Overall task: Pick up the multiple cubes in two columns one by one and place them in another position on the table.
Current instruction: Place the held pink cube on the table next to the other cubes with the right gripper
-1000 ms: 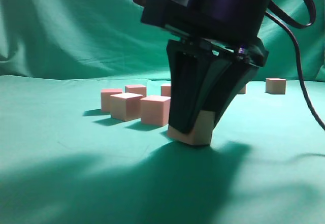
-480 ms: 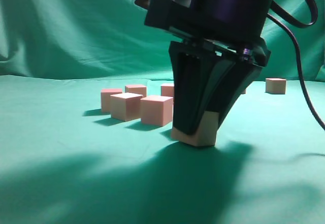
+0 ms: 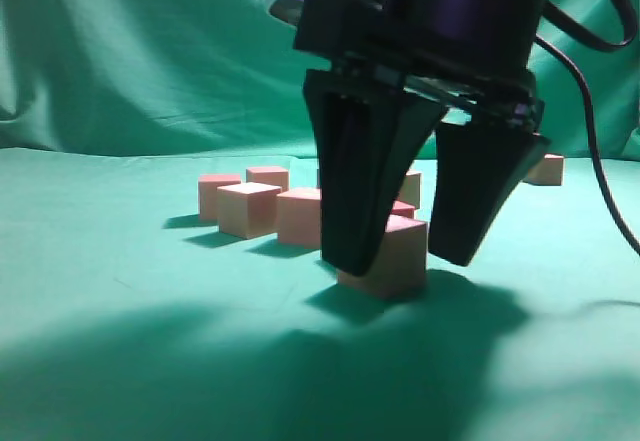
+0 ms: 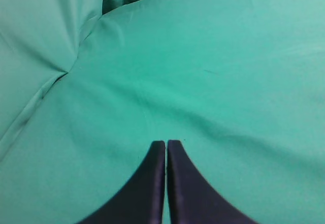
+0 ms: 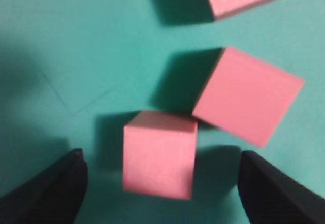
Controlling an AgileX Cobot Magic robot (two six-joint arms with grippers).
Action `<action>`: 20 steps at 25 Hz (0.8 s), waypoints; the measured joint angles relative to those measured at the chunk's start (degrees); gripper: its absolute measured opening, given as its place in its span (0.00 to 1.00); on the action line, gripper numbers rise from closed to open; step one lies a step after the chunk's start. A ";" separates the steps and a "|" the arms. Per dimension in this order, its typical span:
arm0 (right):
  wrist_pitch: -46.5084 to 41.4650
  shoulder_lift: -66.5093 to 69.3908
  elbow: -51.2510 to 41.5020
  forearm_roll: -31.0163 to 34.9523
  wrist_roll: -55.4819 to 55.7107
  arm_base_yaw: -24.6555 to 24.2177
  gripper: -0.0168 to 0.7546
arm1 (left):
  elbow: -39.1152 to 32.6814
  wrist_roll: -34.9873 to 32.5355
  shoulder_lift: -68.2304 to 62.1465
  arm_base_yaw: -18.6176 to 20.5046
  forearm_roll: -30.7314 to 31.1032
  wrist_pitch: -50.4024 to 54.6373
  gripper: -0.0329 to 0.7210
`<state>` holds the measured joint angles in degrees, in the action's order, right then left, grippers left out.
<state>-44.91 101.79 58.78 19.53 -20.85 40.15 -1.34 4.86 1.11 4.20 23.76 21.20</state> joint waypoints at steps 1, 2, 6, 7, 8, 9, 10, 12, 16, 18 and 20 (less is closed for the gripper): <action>-1.00 0.00 0.24 -0.41 0.00 0.00 0.72 | 0.00 0.00 0.00 0.00 0.00 0.00 0.04; -2.35 0.00 0.69 -0.88 0.00 0.00 0.72 | 0.00 0.00 0.00 0.00 0.00 0.00 0.04; -8.39 0.00 4.67 -3.84 0.04 0.00 0.75 | 0.00 0.00 0.00 0.00 0.00 0.00 0.04; -10.37 0.00 6.19 -4.70 0.27 0.00 0.75 | 0.00 0.00 0.00 0.00 0.00 0.00 0.04; -12.19 0.00 7.55 -5.42 0.54 0.00 0.75 | 0.00 0.00 0.00 0.00 0.00 0.00 0.04; -14.44 0.00 9.33 -6.24 0.81 0.00 0.75 | 0.00 0.00 0.00 0.00 0.00 0.00 0.04; -16.84 0.00 11.16 -7.08 1.11 0.00 0.75 | 0.00 0.00 0.00 0.00 0.00 0.00 0.04; -20.81 0.00 14.71 -8.69 1.39 0.00 0.75 | 0.00 0.00 0.00 0.00 0.00 0.00 0.04; -24.45 0.00 21.80 -14.09 3.05 0.00 0.75 | 0.00 0.00 0.00 0.00 0.00 0.00 0.04; -24.85 0.00 25.07 -19.11 5.83 0.00 0.75 | 0.00 0.00 0.00 0.00 0.00 0.00 0.04; -25.10 0.00 27.63 -24.68 7.87 0.00 0.75 | 0.00 0.00 0.00 0.00 0.00 0.00 0.04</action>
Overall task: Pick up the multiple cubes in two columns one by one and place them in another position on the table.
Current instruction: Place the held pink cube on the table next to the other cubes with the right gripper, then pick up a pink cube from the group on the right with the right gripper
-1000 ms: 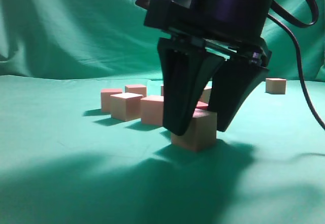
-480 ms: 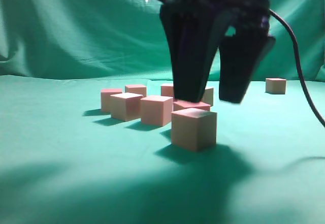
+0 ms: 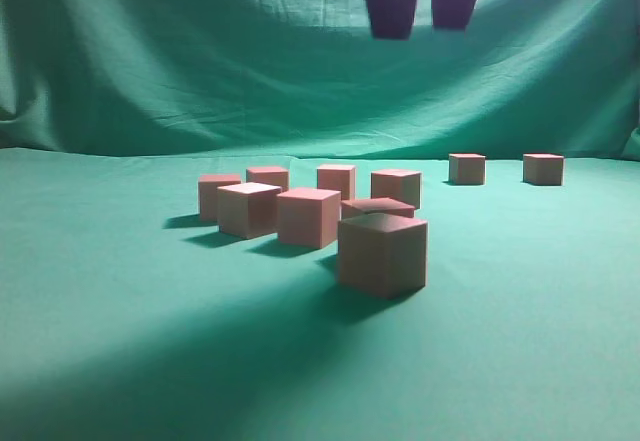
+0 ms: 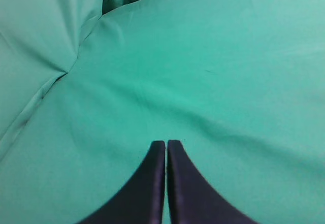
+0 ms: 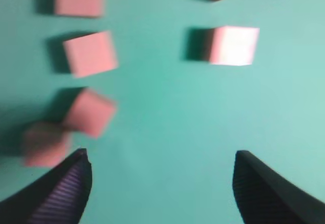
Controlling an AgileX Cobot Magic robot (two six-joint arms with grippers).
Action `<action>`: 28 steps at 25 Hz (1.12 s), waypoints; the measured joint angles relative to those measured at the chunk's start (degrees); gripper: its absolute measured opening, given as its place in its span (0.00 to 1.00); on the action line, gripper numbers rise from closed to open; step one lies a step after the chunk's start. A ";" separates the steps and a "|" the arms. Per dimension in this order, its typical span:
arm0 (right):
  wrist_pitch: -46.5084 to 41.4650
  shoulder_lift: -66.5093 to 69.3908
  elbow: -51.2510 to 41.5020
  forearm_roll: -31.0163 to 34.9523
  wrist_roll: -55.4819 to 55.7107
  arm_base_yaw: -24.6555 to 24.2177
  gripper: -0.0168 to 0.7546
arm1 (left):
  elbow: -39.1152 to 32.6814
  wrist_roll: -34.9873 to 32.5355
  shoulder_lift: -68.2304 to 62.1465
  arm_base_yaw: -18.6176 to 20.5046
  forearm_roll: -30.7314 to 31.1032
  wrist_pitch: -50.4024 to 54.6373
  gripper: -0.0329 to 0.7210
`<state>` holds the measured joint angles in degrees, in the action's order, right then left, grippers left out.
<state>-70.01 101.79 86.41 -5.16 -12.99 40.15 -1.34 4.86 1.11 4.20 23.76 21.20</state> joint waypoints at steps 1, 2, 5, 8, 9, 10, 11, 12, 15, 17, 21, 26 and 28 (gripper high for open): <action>-0.22 0.00 1.21 -3.12 0.53 0.00 0.75 | 0.00 0.00 0.00 0.00 0.00 0.00 0.04; -0.34 0.00 2.14 -5.51 1.25 0.00 0.75 | 0.00 0.00 0.00 0.00 0.00 0.00 0.04; -0.42 0.00 4.88 -9.66 4.07 -1.78 0.75 | 0.00 0.00 0.00 0.00 0.00 0.00 0.04; 2.62 0.00 5.97 -10.14 10.04 -6.87 0.75 | 0.00 0.00 0.00 0.00 0.00 0.00 0.04; 4.21 0.03 6.00 -10.14 11.95 -8.69 0.75 | 0.00 0.00 0.00 0.00 0.00 0.00 0.04; 5.49 0.26 6.10 -9.53 13.10 -10.96 0.75 | 0.00 0.00 0.00 0.00 0.00 0.00 0.04; 7.03 0.50 6.23 -8.57 14.24 -13.27 0.75 | 0.00 0.00 0.00 0.00 0.00 0.00 0.04; 8.24 1.11 6.67 -6.97 14.89 -15.49 0.75 | 0.00 0.00 0.00 0.00 0.00 0.00 0.04; 9.98 4.07 9.47 -1.87 15.31 -20.43 0.75 | 0.00 0.00 0.00 0.00 0.00 0.00 0.04; 10.23 7.24 12.42 0.01 15.31 -22.42 0.75 | 0.00 0.00 0.00 0.00 0.00 0.00 0.04; 10.35 15.20 19.63 2.70 14.29 -24.64 0.75 | 0.00 0.00 0.00 0.00 0.00 0.00 0.04; 10.60 24.80 28.32 4.74 11.97 -24.98 0.75 | 0.00 0.00 0.00 0.00 0.00 0.00 0.04; 10.97 27.98 30.57 4.74 11.84 -24.98 0.75 | 0.00 0.00 0.00 0.00 0.00 0.00 0.04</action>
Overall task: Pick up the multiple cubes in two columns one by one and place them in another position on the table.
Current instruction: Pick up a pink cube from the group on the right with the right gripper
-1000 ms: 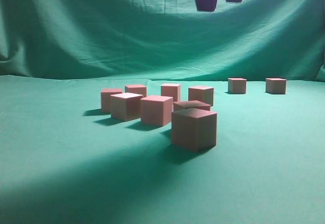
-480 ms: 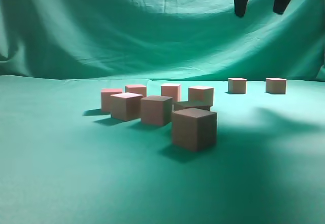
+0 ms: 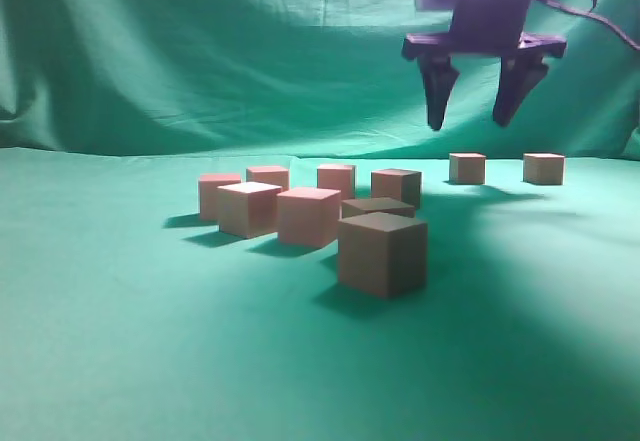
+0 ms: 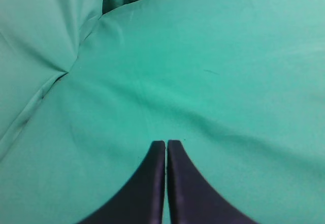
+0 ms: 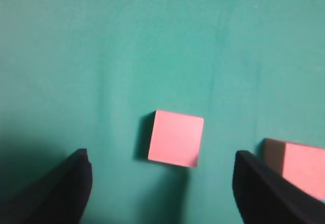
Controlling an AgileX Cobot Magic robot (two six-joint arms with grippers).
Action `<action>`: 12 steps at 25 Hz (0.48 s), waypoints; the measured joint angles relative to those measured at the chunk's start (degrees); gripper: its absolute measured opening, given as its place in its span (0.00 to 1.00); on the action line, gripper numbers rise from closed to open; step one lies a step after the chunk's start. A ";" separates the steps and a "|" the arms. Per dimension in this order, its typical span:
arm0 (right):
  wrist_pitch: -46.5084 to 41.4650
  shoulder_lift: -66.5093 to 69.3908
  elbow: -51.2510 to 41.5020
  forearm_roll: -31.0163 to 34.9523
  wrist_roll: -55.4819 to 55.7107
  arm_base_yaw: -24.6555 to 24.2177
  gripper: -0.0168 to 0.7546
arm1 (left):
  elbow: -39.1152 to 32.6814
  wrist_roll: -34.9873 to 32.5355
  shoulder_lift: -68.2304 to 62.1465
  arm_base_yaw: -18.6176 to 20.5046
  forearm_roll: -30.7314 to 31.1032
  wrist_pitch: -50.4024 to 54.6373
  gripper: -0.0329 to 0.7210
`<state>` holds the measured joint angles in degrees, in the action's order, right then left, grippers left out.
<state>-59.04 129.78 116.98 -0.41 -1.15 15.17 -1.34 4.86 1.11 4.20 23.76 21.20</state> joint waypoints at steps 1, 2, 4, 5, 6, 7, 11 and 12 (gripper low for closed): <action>0.21 1.24 0.79 0.00 0.00 0.00 0.75 | 0.00 0.00 0.00 0.00 0.00 0.00 0.04; 0.68 2.16 1.31 0.00 -0.03 0.00 0.75 | 0.00 0.00 0.00 0.00 0.00 0.00 0.04; 1.34 3.85 1.66 0.20 -0.13 0.00 0.75 | 0.00 0.00 0.00 0.00 0.00 0.00 0.04; 1.85 4.43 1.78 0.48 -0.13 0.00 0.75 | 0.00 0.00 0.00 0.00 0.00 0.00 0.04; 2.35 4.94 1.78 1.14 -0.13 -0.12 0.75 | 0.00 0.00 0.00 0.00 0.00 0.00 0.04; 2.76 5.44 1.78 1.81 -0.51 -0.23 0.75 | 0.00 0.00 0.00 0.00 0.00 0.00 0.04; 4.21 6.64 1.78 3.43 -2.25 -0.80 0.75 | 0.00 0.00 0.00 0.00 0.00 0.00 0.04; 4.33 6.89 1.85 3.43 -2.48 -0.88 0.70 | 0.00 0.00 0.00 0.00 0.00 0.00 0.04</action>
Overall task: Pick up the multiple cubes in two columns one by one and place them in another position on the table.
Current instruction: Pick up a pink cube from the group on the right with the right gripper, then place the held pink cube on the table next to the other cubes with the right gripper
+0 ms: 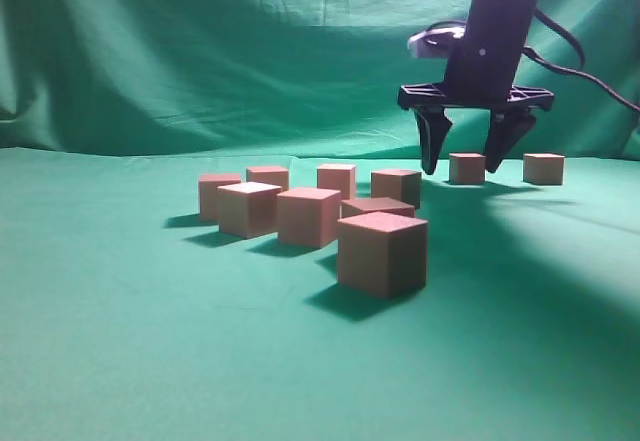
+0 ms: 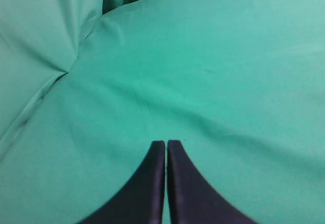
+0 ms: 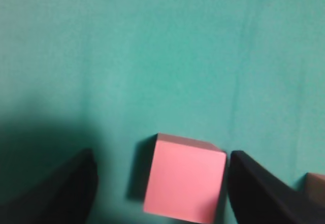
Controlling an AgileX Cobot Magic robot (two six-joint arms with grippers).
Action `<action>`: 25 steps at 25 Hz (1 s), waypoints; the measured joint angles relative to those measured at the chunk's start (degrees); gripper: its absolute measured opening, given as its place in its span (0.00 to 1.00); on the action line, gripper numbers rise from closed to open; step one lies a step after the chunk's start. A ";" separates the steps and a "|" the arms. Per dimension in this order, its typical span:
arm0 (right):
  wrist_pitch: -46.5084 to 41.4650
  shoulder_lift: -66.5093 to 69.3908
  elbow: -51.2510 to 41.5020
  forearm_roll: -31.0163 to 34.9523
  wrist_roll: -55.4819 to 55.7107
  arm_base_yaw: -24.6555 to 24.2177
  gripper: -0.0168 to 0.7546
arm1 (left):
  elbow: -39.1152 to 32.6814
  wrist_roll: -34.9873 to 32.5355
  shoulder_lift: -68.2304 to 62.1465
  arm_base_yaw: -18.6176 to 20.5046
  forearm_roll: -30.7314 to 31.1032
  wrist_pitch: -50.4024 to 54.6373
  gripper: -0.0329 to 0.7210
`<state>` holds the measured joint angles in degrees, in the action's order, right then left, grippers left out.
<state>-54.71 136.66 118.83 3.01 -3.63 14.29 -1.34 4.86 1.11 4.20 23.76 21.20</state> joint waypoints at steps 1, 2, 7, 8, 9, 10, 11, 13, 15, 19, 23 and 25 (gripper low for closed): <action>0.05 0.36 0.10 0.00 0.00 -0.16 0.67 | 0.00 0.00 0.00 0.00 0.00 0.00 0.04; 0.05 0.75 0.05 0.09 -0.03 -0.28 0.62 | 0.00 0.00 0.00 0.00 0.00 0.00 0.04; 0.40 1.17 0.14 0.23 -0.13 -0.68 0.34 | 0.00 0.00 0.00 0.00 0.00 0.00 0.04; 0.40 1.17 0.26 0.23 -0.23 -0.68 0.35 | 0.00 0.00 0.00 0.00 0.00 0.00 0.04; 0.40 1.17 0.40 0.23 -0.23 -0.68 0.35 | 0.00 0.00 0.00 0.00 0.00 0.00 0.04; 0.16 1.17 0.67 0.23 -0.23 -0.68 0.35 | 0.00 0.00 0.00 0.00 0.00 0.00 0.04; -0.13 1.17 1.21 0.23 -0.23 -0.68 0.35 | 0.00 0.00 0.00 0.00 0.00 0.00 0.04; -0.85 1.17 2.70 0.72 -0.23 -0.68 0.35 | 0.00 0.00 0.00 0.00 0.00 0.00 0.04; -2.08 0.95 4.73 1.64 -0.23 -0.77 0.35 | 0.00 0.00 0.00 0.00 0.00 0.00 0.04; -6.16 -1.72 8.72 3.93 -0.23 -0.77 0.35 | 0.00 0.00 0.00 0.00 0.00 0.00 0.04; -10.15 -7.82 9.62 6.05 -0.35 -0.77 0.35 | 0.00 0.00 0.00 0.00 0.00 0.00 0.04; -13.51 -10.67 9.67 6.44 -0.46 -0.77 0.35 | 0.00 0.00 0.00 0.00 0.00 0.00 0.04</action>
<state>-68.22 125.99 128.50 9.46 -4.09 13.52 -1.34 4.86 1.11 4.20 23.76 21.20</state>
